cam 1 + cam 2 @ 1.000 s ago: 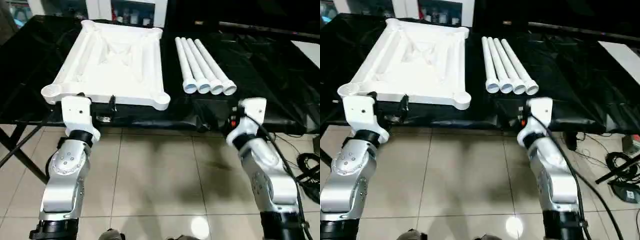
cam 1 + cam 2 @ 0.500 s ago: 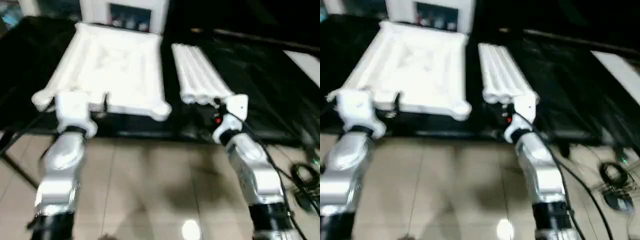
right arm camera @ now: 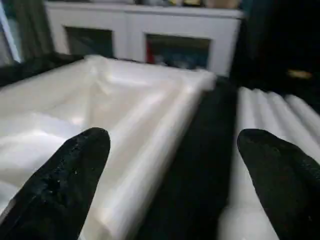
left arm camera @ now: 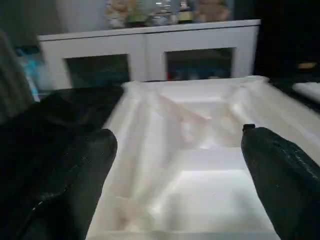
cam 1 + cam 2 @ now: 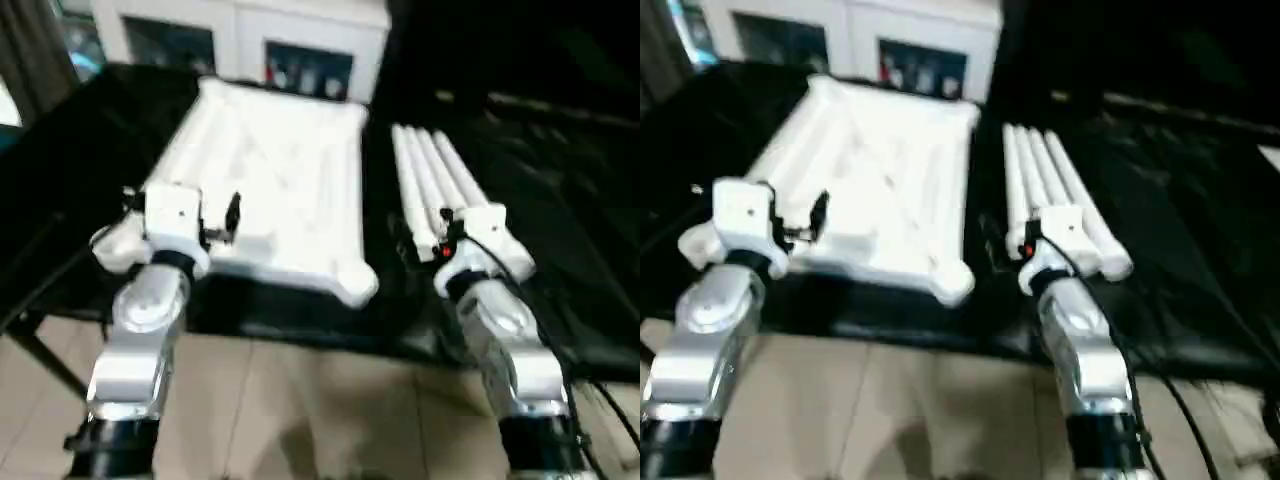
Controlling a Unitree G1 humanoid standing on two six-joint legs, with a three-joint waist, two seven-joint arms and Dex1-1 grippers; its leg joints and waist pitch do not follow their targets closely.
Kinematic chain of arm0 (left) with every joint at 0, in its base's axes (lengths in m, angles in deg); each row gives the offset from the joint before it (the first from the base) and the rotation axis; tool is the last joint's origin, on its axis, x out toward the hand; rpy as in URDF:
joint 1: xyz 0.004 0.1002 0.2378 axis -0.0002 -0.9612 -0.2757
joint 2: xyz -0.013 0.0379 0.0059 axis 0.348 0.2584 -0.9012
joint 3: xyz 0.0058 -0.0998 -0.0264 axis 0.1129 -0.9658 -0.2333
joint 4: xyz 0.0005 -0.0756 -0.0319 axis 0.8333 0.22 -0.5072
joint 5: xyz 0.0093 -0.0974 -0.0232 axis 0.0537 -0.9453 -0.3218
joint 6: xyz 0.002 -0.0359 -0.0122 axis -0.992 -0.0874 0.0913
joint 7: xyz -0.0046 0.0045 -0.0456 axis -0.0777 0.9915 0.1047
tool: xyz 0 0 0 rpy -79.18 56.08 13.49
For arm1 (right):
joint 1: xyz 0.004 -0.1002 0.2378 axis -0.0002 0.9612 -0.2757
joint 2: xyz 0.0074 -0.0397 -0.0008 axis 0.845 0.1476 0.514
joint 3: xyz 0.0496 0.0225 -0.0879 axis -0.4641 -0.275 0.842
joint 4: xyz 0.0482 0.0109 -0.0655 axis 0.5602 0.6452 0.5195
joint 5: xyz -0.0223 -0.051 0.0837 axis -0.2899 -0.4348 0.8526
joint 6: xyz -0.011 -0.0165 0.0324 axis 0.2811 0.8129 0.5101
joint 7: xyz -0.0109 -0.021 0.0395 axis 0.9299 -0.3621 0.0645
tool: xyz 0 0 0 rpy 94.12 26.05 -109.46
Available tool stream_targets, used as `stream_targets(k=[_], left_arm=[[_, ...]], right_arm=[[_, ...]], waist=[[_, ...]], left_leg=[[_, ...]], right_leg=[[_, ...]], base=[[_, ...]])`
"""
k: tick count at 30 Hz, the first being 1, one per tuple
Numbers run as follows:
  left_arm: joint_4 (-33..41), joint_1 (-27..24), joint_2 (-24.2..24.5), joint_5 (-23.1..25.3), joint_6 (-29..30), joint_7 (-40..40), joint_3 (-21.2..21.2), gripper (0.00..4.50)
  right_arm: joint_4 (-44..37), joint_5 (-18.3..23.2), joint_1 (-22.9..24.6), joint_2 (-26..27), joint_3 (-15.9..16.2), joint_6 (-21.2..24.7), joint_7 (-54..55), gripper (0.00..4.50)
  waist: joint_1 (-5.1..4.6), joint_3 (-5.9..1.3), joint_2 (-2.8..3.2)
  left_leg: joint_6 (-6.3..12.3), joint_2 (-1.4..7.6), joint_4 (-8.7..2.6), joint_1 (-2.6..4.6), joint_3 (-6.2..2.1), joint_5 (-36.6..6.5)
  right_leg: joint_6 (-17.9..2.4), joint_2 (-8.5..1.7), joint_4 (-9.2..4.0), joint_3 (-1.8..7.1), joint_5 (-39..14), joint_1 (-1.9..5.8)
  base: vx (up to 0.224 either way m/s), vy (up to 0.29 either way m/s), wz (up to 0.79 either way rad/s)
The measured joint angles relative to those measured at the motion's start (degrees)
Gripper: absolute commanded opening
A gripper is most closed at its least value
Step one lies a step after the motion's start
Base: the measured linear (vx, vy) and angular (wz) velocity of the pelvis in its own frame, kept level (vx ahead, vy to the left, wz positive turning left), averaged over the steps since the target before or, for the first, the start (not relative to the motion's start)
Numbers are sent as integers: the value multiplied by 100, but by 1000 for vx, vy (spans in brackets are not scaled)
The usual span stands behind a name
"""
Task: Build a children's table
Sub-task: Move to table
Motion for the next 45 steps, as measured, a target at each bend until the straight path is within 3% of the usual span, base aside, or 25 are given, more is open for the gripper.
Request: stream_targets(k=[1,3,4,7,8,9,10,12,13,14,16,17,18,20,22,23,24,25,27,29,31,32,36,44,45], left_arm=[[-4,-59,48,1,1,-26,-39,449],[-70,-88,124,2,27,-27,-169,449],[-65,-89,130,1,25,-29,-187,449],[-52,-89,92,-8,22,-59,-182,449],[-40,-85,70,-18,18,-98,-127,449],[-33,-82,25,-34,10,-111,-80,449],[-31,-81,-71,-57,10,-118,-5,449],[-21,-116,-218,-105,10,-160,271,449],[-3,-125,-236,-110,9,-159,299,449],[40,-169,-259,-111,7,-148,283,449],[75,-275,-305,-109,7,-129,239,449],[91,-296,-337,-105,7,-86,236,449],[106,-326,-341,-103,6,-51,211,449],[101,-449,-275,-67,-8,62,-5,449],[121,-487,-255,0,-9,123,-16,449],[178,-511,-248,37,-9,156,-4,449],[239,-534,-245,70,-8,168,14,449],[309,-560,-251,84,-8,182,23,449],[461,-566,-339,96,0,215,92,449],[454,-662,-215,44,53,216,-83,449],[426,-665,-51,48,127,199,-226,449],[439,-644,50,3,141,95,-260,449],[453,-622,336,-207,230,-452,-213,449],[135,92,1381,-680,-107,-2491,231,449],[155,95,1488,-862,-96,-2943,311,449]], right_arm=[[19,-2,16,97,62,18,11,450],[-24,-5,24,148,243,49,17,450],[-26,-12,41,128,242,62,28,450],[-205,4,150,76,223,110,17,450],[-224,5,194,58,217,115,16,450],[-233,1,211,-12,205,120,17,450],[-232,-9,246,-89,157,128,23,450],[-220,-44,348,-167,7,188,47,450],[-249,-46,363,-189,-60,220,57,450],[-310,-43,354,-216,-93,277,71,450],[-412,-27,332,-271,-90,332,65,450],[-471,-5,290,-309,-86,374,39,450],[-482,8,251,-310,-62,409,15,450],[-545,72,166,-227,165,532,-88,450],[-571,67,137,-321,172,573,-162,450],[-571,55,120,-385,175,597,-201,450],[-570,35,128,-420,175,625,-239,450],[-570,27,148,-425,174,650,-253,450],[-538,-4,175,-459,169,680,-255,450],[-485,-12,50,-275,323,779,-255,450],[-486,-13,2,-253,550,829,-307,450],[-485,-13,-1,-320,613,921,-366,450],[-376,18,3,-429,626,1219,-536,450],[-594,477,-352,-1514,742,1577,-2045,450],[-644,524,-387,-1658,745,1569,-2268,450]], waist=[[-27,29,74],[-105,20,37],[-104,6,37],[-85,-28,-178],[-98,-51,-324],[-91,-79,-449],[-9,-41,-378],[169,-8,-354],[144,-16,-347],[148,-22,-356],[142,-39,-247],[125,-51,-50],[100,-15,60],[-98,-52,-75],[-124,-87,-136],[-142,-109,-201],[-181,-103,-221],[-194,-96,-249],[-333,-95,-235],[-401,-78,-200],[-376,-76,-234],[-281,-89,-258],[-1,-42,-183],[96,23,-24],[116,39,82]], left_leg=[[65,15,51,26,6,6],[164,-74,-4,115,5,-77],[174,-64,-74,182,59,-88],[87,66,-401,631,851,-129],[6,66,-444,814,1199,-189],[-69,63,-365,925,1321,-303],[-2,63,-180,928,1193,-451],[138,-252,465,736,580,-541],[67,-376,688,488,358,-492],[-44,-458,714,181,209,-401],[-101,-347,276,-208,85,-180],[94,-141,-283,-310,54,236],[201,-4,-309,-312,11,725],[299,-94,-224,-328,15,558],[296,-144,-186,-330,12,557],[271,-224,-213,-330,1,560],[245,-243,-239,-320,-20,568],[207,-255,-289,-332,-60,589],[233,-218,-395,-444,-322,667],[201,-18,-446,-420,-462,720],[157,44,-454,-375,-445,743],[113,94,-453,-364,-315,716],[-48,273,-522,-175,158,578],[-189,359,-521,-159,320,649],[-187,356,-516,-166,331,651]], right_leg=[[-96,-34,197,-81,-139,-40],[-266,-122,841,-90,-352,-269],[-204,-113,925,-114,-365,-359],[-243,-354,666,-260,-251,-623],[-376,-461,366,-217,-218,-641],[-221,-396,394,-22,79,-576],[-176,-225,446,182,9,-514],[-252,117,367,574,-36,-336],[-274,132,286,552,-51,-250],[-297,160,191,513,-77,-147],[-298,263,107,366,-177,33],[-268,413,97,191,-268,126],[-243,450,141,44,-363,180],[-230,158,562,-75,-496,5],[96,-60,586,108,-300,-211],[340,-260,320,282,-172,-338],[431,-344,283,332,-56,-401],[374,-370,236,267,-28,-386],[100,-377,85,-169,10,-316],[-485,-250,131,-398,-48,-296],[-458,-213,260,-384,-105,-313],[-95,-214,247,-384,-56,-311],[-61,-289,245,-432,-57,-348],[-14,-298,155,-330,88,-329],[-17,-297,146,-313,94,-340]], base=[[144,133,11],[157,92,12],[167,55,1],[177,-25,-35],[253,-111,-43],[253,-111,-43],[285,-88,-45],[251,-60,-55],[220,-36,-29],[216,-16,1],[212,-13,3],[182,67,7],[182,67,7],[194,74,2],[137,65,-1],[-66,93,-17],[-66,93,-17],[-65,-25,5],[-43,-107,43],[-43,-193,24],[-62,-196,6],[-84,-157,0],[-87,-86,-12],[-24,6,1],[-3,55,-8]])
